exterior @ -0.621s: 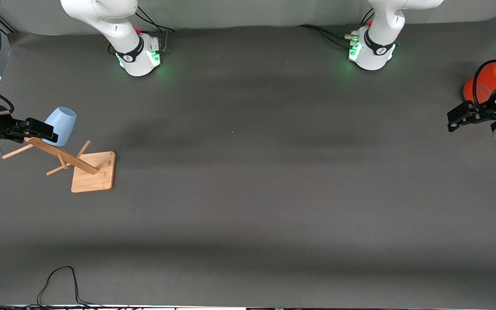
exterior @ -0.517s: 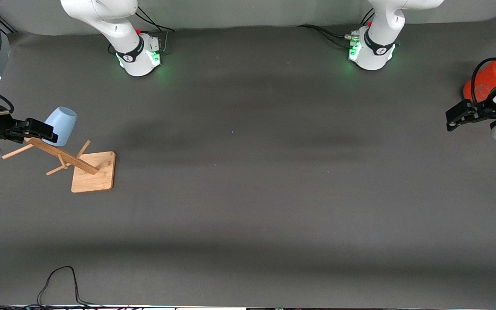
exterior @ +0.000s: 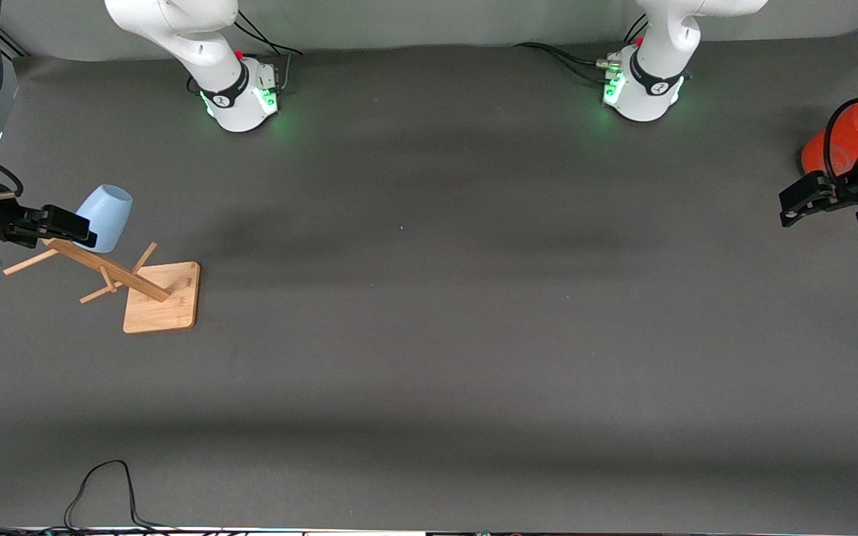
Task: Rotate and upright cup with both arms
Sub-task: 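Pull the light blue cup away from the wooden stand with the right gripper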
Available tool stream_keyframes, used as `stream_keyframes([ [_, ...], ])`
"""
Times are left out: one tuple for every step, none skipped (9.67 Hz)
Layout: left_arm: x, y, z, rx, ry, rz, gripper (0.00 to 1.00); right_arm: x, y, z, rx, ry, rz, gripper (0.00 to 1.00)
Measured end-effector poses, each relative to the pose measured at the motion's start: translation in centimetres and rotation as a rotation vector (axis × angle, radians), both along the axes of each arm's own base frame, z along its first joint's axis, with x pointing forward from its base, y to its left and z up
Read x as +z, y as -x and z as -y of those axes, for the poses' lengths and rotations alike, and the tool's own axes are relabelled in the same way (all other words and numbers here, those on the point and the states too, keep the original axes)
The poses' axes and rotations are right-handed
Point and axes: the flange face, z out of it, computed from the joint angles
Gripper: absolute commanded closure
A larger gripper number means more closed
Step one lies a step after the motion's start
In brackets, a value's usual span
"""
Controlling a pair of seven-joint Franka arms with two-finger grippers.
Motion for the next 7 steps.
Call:
stream_keyframes([
  [-0.1,0.0,-0.3,0.01,0.026,-0.003,0.0,0.0,0.0,0.0,-0.001,0.001,-0.001,0.0],
  [-0.1,0.0,-0.3,0.014,0.034,-0.004,0.0,0.0,0.4,0.6,-0.01,0.004,-0.006,0.0],
  [-0.1,0.0,-0.3,0.016,0.037,-0.004,0.0,0.0,1.4,2.2,-0.039,0.006,-0.014,0.0],
  [-0.1,0.0,-0.3,0.017,0.039,-0.004,0.0,0.0,3.2,4.4,-0.078,0.002,-0.019,0.0],
  [-0.2,-0.1,-0.3,0.018,0.039,-0.006,0.0,0.2,5.3,6.3,-0.114,-0.007,-0.021,0.0],
  [-0.4,-0.2,-0.3,0.018,0.039,-0.01,0.0,0.3,7.0,7.3,-0.132,-0.017,-0.021,0.0],
  [-0.6,-0.3,-0.2,0.018,0.04,-0.014,0.0,0.2,7.9,7.4,-0.169,-0.019,-0.025,0.0],
])
